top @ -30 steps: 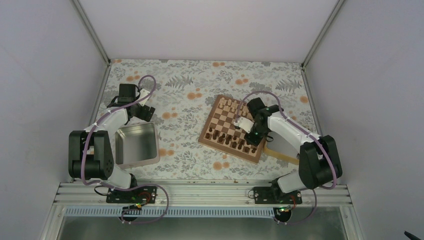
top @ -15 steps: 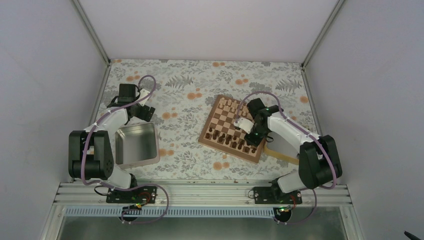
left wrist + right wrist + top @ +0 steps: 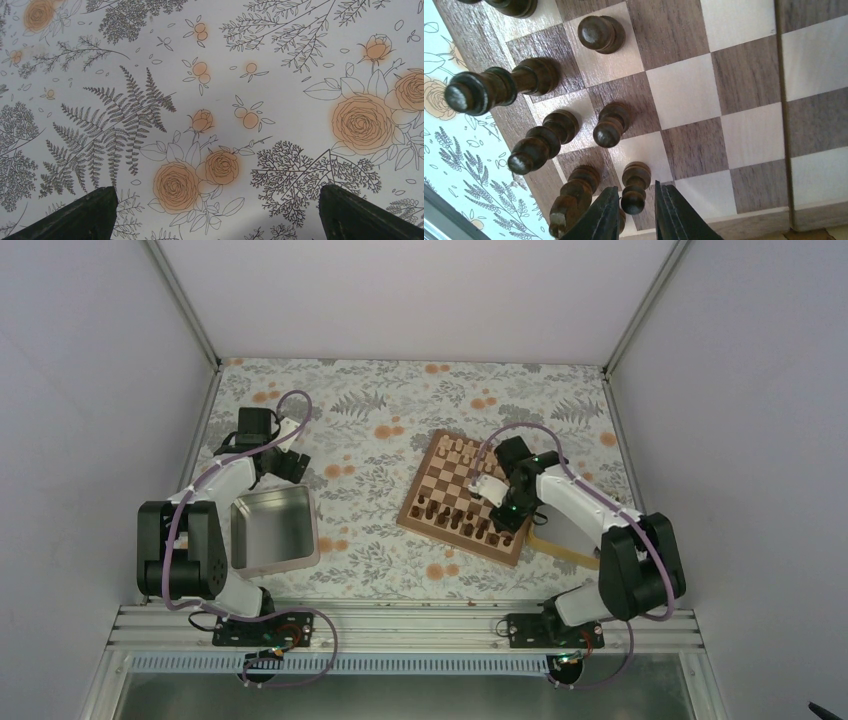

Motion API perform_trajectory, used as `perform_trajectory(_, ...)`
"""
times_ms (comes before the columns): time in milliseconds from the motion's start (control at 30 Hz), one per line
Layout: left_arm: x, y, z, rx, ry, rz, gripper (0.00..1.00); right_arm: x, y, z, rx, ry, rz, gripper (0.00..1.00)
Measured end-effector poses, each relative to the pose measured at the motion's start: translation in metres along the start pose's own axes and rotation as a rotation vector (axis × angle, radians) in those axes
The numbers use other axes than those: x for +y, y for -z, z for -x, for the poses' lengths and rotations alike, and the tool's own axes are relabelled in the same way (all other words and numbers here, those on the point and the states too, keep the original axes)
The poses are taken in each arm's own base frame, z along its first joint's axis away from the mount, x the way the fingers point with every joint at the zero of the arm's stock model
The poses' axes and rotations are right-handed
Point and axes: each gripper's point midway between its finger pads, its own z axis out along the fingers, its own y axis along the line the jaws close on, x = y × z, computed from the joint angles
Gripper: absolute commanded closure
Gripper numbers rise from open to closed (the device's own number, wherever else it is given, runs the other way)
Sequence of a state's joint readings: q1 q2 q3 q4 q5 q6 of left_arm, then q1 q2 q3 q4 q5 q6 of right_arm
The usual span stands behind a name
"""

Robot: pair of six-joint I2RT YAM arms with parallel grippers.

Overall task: Set up the chess pieces on the board
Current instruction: Place the chess piece on the chessboard, then pick up the chess piece from the storage box.

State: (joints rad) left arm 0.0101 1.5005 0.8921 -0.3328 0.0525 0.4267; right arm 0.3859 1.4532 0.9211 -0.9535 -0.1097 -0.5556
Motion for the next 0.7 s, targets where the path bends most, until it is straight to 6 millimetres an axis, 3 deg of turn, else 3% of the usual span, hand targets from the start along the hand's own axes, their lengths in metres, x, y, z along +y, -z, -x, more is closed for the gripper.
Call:
perform_trajectory(133, 0.0, 0.0, 0.0, 0.0, 0.0, 0.0, 0.0, -0.003, 0.013, 0.003, -0.026, 0.0, -0.026, 0.78)
perform_trajectory(267, 0.0, 0.0, 0.0, 0.0, 0.0, 0.0, 0.0, -0.011, 0.047, 0.012, -0.117, -0.013, -0.085, 0.74)
perform_trajectory(367, 0.0, 0.0, 0.0, 0.0, 0.0, 0.0, 0.0, -0.02, 0.075, 0.003, -0.18, -0.057, -0.146, 0.72)
perform_trajectory(500, 0.0, 0.0, 0.0, 0.0, 0.0, -0.002, 0.0, -0.043, 0.087, -0.033, -0.166, -0.185, -0.232, 0.71)
perform_trajectory(700, -0.002, 0.0, 0.0, -0.001, -0.002, -0.005, 0.0, -0.064, 0.063, -0.116, 0.006, -0.408, -0.301, 0.7)
